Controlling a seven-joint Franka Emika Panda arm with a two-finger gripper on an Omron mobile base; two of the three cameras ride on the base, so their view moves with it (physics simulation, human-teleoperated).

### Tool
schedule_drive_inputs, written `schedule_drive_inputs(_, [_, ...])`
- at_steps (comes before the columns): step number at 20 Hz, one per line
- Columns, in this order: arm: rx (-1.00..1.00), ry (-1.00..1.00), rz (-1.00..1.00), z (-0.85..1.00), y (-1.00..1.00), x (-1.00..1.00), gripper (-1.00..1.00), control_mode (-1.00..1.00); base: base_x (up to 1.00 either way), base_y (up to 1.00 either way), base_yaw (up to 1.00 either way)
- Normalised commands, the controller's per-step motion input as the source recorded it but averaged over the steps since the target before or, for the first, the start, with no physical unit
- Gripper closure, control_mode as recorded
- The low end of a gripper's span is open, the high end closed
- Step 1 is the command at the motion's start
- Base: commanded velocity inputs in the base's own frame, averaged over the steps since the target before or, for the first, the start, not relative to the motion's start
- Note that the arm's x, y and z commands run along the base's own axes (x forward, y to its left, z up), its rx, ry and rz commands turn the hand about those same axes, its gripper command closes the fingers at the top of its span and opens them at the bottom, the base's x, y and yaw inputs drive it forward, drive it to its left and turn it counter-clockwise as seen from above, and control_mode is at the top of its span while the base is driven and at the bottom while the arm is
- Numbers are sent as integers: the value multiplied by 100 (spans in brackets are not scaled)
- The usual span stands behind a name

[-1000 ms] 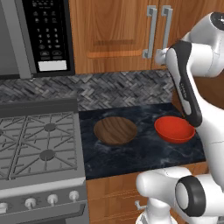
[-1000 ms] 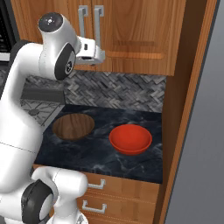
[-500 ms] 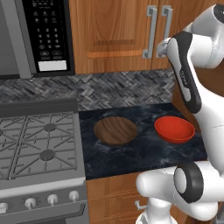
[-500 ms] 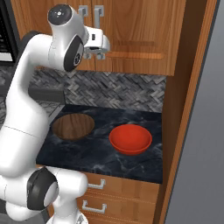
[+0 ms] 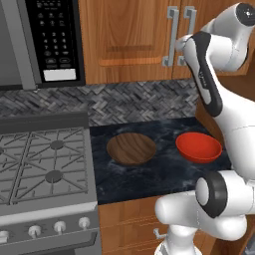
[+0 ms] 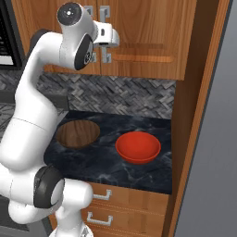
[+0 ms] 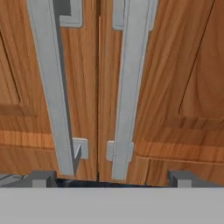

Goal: Open the cabinet. Pick the bowls from the counter and place them in the cabinet. Then close the cabinet.

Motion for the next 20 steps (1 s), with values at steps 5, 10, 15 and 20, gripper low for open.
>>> schedule_drive_inputs(5, [0,-1,0,5,-16,35,-100,-100,0,0,0])
schedule_drive_inputs(10, [0,0,0,2,-8,36,-100,-100,0,0,0])
schedule_drive_inputs(15, [0,0,0,1,0,48,-100,-100,0,0,0])
schedule_drive_inputs(20, [0,0,0,0,0,38,-100,-100,0,0,0])
